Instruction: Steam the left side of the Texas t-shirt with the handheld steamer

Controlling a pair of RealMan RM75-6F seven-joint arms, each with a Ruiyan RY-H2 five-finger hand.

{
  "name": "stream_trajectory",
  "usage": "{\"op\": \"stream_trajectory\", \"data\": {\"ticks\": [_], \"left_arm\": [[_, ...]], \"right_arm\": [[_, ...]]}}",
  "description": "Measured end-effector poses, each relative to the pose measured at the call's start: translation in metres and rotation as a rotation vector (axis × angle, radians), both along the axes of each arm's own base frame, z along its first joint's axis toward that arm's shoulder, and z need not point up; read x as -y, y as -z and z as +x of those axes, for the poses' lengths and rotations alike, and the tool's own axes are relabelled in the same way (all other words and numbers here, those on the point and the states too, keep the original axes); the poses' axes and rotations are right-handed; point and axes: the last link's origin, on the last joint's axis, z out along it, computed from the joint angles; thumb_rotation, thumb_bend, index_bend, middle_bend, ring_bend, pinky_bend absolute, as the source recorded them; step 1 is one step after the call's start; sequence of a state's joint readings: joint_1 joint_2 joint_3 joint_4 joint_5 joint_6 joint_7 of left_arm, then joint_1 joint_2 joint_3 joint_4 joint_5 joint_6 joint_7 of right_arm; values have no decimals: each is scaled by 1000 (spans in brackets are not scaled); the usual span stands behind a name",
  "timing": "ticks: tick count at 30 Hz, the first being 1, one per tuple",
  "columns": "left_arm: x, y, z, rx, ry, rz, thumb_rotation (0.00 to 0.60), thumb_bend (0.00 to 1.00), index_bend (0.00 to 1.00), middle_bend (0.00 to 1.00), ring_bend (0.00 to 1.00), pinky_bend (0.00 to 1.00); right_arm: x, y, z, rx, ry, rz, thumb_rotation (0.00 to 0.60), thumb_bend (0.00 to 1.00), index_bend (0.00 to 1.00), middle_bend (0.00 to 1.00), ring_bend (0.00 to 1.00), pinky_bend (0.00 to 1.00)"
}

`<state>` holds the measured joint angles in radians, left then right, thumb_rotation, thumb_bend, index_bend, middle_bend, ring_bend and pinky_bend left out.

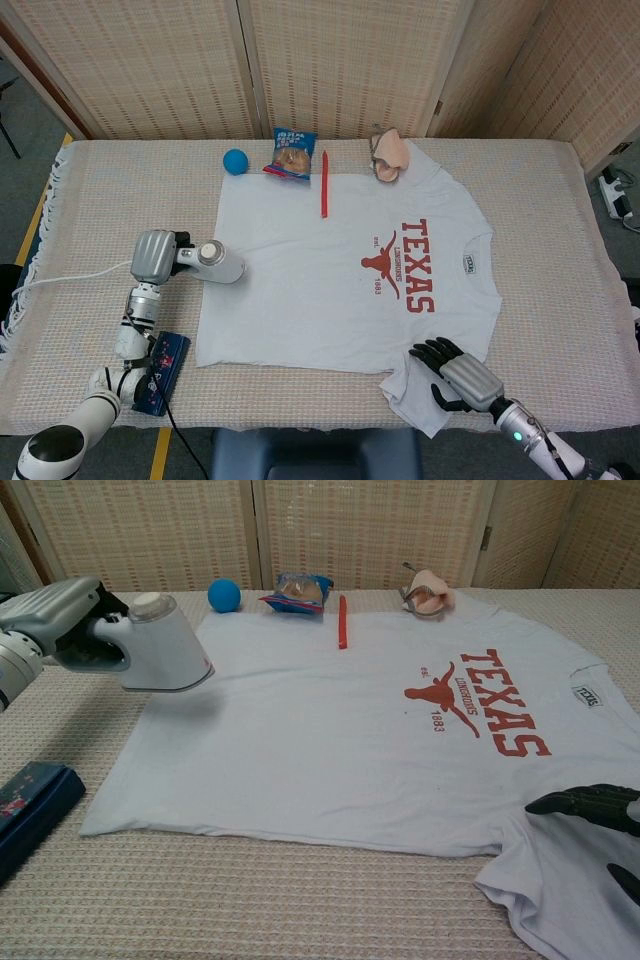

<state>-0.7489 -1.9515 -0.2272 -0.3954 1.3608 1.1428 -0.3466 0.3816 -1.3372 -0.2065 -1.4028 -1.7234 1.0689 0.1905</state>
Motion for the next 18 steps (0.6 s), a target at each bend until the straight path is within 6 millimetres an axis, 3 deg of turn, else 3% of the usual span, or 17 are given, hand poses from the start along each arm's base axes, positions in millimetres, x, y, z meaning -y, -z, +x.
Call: {"op": "stream_trajectory", "data": {"ticks": [10,18], "left_arm": [[-5,43,39,-74,19,-67,600,400,928,994,831,719],[-1,61,51,-104,44,-91,600,399,928,991,830,719]], "right_arm": [[0,-2,-4,-3,17,-6,374,701,0,49,0,0],[-1,-2,-3,-8,22,-5,373,701,0,49,0,0]]}}
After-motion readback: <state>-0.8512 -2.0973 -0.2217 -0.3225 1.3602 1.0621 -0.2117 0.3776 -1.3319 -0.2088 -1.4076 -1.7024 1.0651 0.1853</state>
